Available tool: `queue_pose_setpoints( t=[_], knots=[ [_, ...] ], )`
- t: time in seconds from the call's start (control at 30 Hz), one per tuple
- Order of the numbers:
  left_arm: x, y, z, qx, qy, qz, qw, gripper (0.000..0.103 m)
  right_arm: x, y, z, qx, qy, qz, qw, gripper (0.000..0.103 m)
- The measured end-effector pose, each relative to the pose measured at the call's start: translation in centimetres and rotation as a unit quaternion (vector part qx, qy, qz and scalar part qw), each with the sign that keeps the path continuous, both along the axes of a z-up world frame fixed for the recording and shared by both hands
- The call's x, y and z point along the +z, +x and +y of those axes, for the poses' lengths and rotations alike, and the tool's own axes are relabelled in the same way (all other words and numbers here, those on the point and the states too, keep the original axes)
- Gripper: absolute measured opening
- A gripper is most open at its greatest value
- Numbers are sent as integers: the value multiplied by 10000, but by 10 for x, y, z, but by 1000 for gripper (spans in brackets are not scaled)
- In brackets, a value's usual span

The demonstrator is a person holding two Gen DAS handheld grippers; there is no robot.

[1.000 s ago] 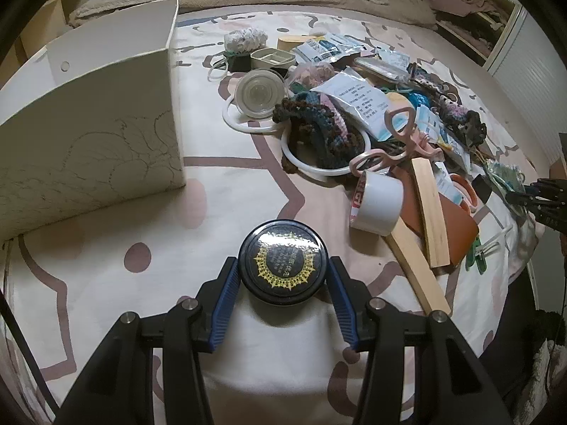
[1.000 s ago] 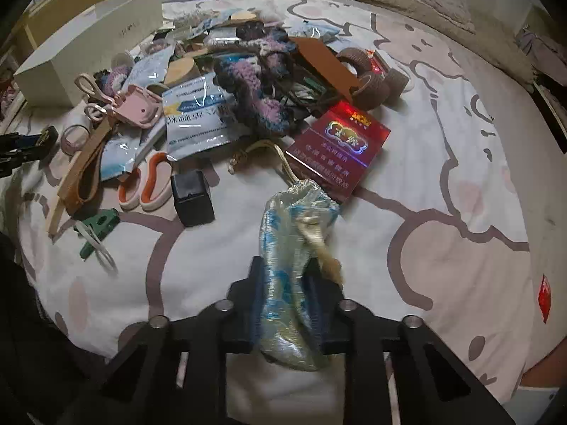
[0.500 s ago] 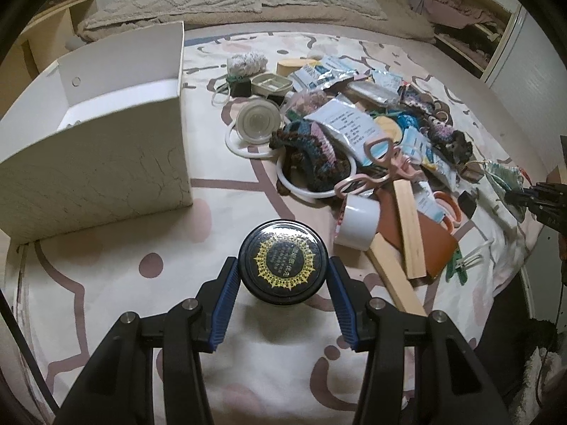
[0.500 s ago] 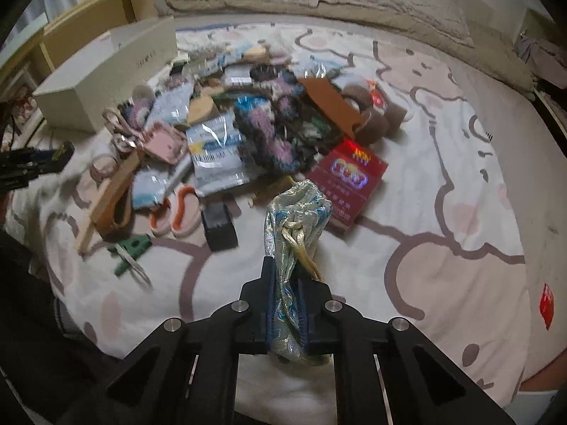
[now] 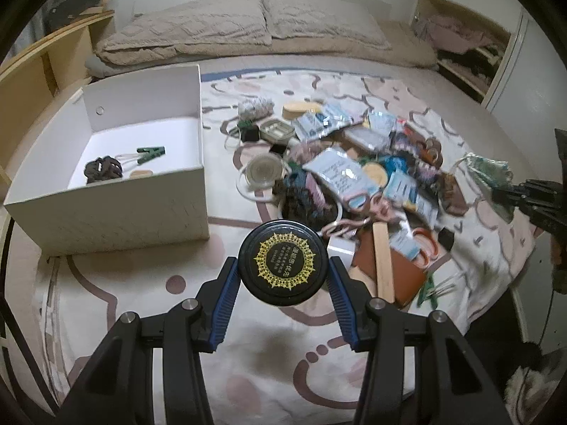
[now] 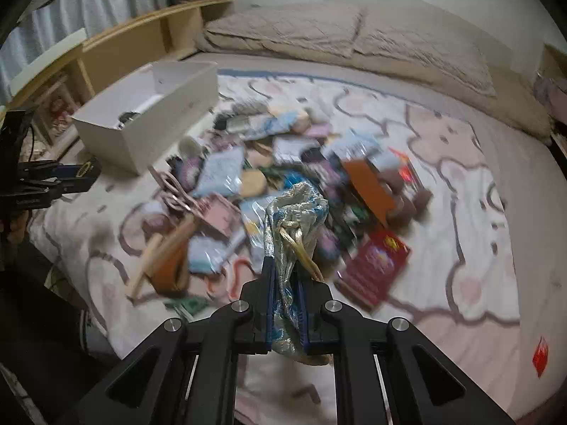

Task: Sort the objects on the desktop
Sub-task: 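Carry the black tin with the left tool while the right tool carries the pouch toward the box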

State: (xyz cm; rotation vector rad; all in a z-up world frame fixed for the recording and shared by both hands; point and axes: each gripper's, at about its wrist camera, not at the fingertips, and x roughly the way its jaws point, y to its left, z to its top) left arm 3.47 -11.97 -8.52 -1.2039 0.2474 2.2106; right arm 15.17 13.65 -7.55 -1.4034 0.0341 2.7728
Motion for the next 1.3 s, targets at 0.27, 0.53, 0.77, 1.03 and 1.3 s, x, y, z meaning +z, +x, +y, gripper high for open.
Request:
queue_pose_setpoints(
  t=[0.27,0.53,0.77,1.03,1.3],
  knots=[
    [31,-10,-2,197,-145,299,9993,50,32,-29,-24,526,98,408,9977,11],
    [68,-25,-6,465,-80,602,9971,50,52,-55,-35,869,95,731,9935,8],
    [81,-35,-9,694,181,657,9953,50,45,-68,-35,989,38,678,9928,3],
    [67,-39,-5,632,183,480,9967,50,3,-60,-7,603,-568,103,9965,3],
    [59,-43,-12,645,233,410,9968,50,-53,-37,25,-203,-1037,-289,9940,58]
  ],
)
